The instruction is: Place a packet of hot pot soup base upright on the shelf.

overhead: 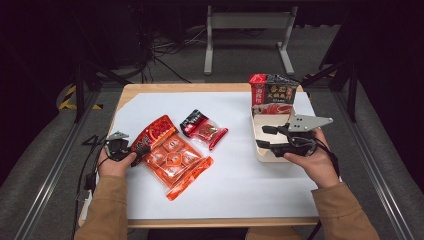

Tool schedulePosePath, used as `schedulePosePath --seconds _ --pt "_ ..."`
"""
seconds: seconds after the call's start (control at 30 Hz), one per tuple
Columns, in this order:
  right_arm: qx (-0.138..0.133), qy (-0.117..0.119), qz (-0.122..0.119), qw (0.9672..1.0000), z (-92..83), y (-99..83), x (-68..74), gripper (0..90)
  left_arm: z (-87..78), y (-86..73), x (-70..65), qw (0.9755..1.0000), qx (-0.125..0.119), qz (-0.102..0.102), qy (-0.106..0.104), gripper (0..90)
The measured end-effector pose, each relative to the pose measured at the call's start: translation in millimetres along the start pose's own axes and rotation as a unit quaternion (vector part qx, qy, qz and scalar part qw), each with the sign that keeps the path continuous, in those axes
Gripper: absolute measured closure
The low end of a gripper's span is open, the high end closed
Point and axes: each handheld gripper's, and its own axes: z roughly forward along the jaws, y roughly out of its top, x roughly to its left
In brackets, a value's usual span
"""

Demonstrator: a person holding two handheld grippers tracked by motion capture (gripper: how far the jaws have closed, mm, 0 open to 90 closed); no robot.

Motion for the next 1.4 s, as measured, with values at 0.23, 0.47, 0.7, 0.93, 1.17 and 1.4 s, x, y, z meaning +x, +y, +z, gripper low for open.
schedulePosePath --seconds 0.23,0.47,0.7,0.93,1.17,1.4 --pt "-0.001 -0.001 0.003 1.0 -1.3 -0.6 -1.0 46.2 1.6 1.0 -5.8 0.9997 0.015 0.015 0.015 89.1" --pt "0.004 0.007 0.015 0.9999 -2.2 -2.1 -3.5 48.6 -1.5 2.9 -7.2 0.9997 0.01 0.016 0.018 90.0" --pt "0.004 0.009 0.023 0.9997 -5.4 -2.0 -3.8 55.2 -12.2 7.0 -9.6 0.9998 -0.004 0.013 0.015 90.0" --pt "-0.002 0.006 0.032 0.9995 -8.7 -2.0 -4.5 57.9 -31.1 15.0 -15.4 0.9994 -0.031 0.015 0.001 90.0" --pt "-0.01 0.003 0.043 0.999 -12.3 -1.4 -4.5 58.7 -46.5 23.1 -25.9 0.9979 -0.059 0.025 -0.01 90.0" --pt "-0.004 0.004 0.037 0.9993 -9.8 -0.5 -2.3 56.0 -60.8 32.7 -44.7 0.9948 -0.088 0.047 -0.017 90.0"
